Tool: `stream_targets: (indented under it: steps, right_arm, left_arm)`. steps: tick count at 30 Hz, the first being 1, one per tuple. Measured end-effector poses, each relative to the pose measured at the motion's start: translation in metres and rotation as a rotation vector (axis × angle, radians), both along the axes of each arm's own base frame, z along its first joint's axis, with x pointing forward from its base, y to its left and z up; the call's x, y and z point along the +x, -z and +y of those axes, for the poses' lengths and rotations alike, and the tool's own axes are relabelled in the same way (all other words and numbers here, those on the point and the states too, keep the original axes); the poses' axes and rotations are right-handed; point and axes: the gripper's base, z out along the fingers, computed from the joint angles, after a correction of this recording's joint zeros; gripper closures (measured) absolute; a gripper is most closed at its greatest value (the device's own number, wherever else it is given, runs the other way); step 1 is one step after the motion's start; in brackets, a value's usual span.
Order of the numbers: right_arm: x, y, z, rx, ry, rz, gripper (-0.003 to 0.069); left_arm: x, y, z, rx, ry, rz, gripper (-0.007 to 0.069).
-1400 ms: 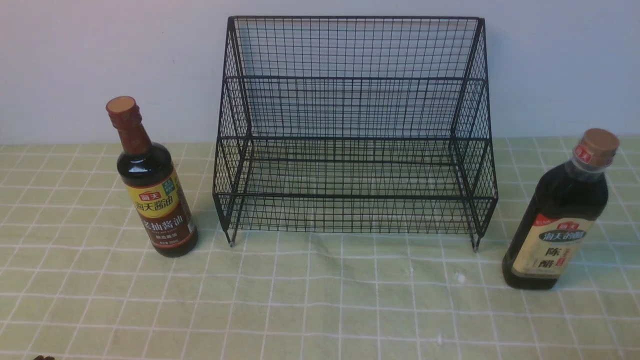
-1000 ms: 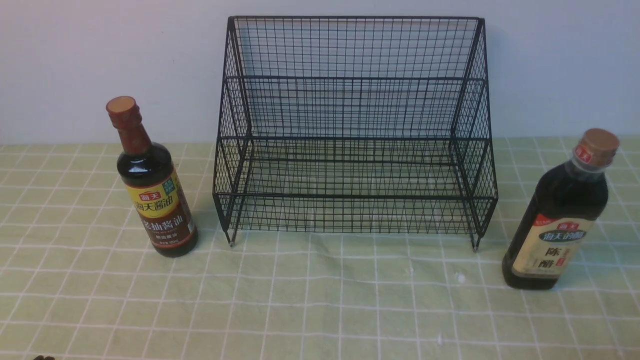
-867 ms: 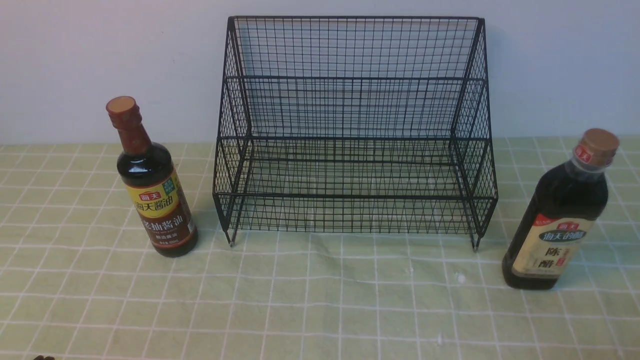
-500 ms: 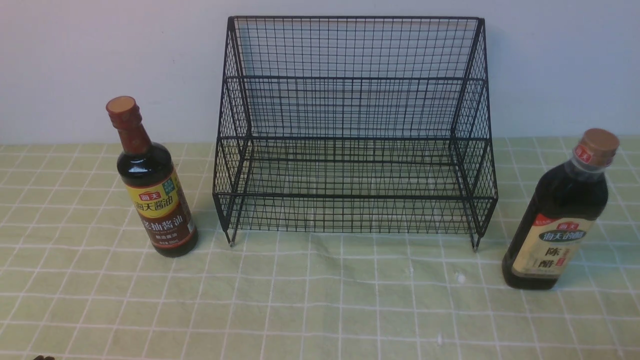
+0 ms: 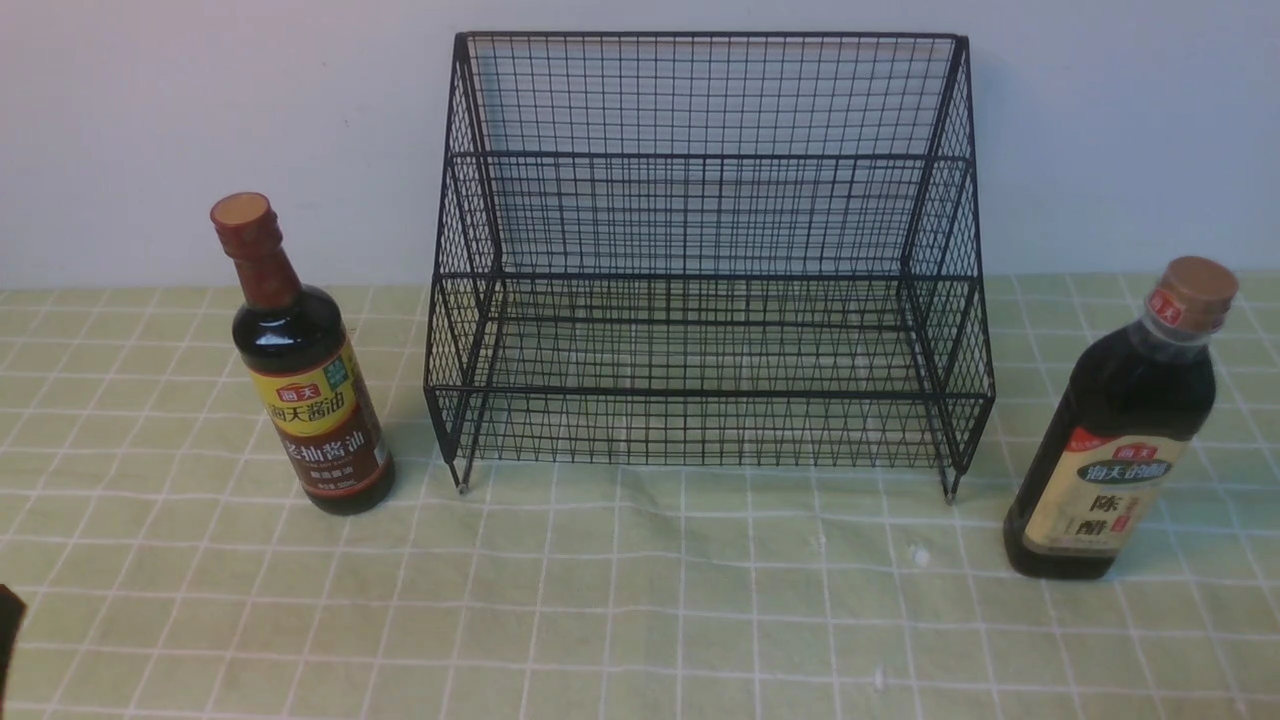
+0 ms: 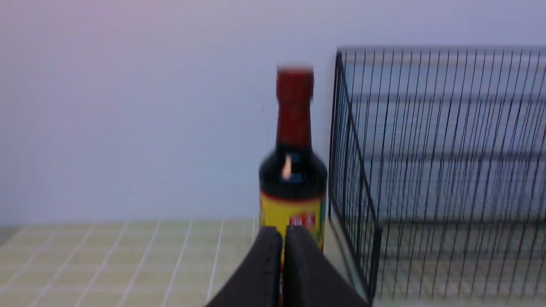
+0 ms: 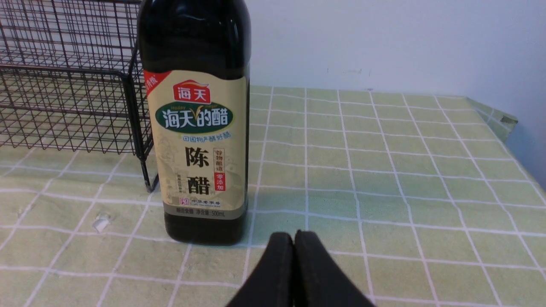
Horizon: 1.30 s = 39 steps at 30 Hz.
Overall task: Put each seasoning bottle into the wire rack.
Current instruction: Use the left arm to grab the condiment bottle closest to it
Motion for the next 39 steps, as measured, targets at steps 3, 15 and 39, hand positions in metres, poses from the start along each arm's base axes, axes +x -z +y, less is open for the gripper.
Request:
stream_targets:
  steps: [3, 15, 39]
  right_arm:
    - [0.0, 0.0, 0.0, 0.0, 0.0, 0.0, 0.0673]
    - [0.0, 0.0, 0.0, 0.0, 0.0, 0.0, 0.0673]
    - [0.0, 0.0, 0.0, 0.0, 0.0, 0.0, 0.0673]
  left_arm:
    - [-0.002, -0.01, 0.002, -0.05, -0.013, -0.107, 0.0631]
    - [0.001, -0.06, 0.003, -0.118, -0.007, -0.283, 0.0603]
    - [0.204, -0.1, -0.026, -0.003, 0.106, 0.099, 0.0132]
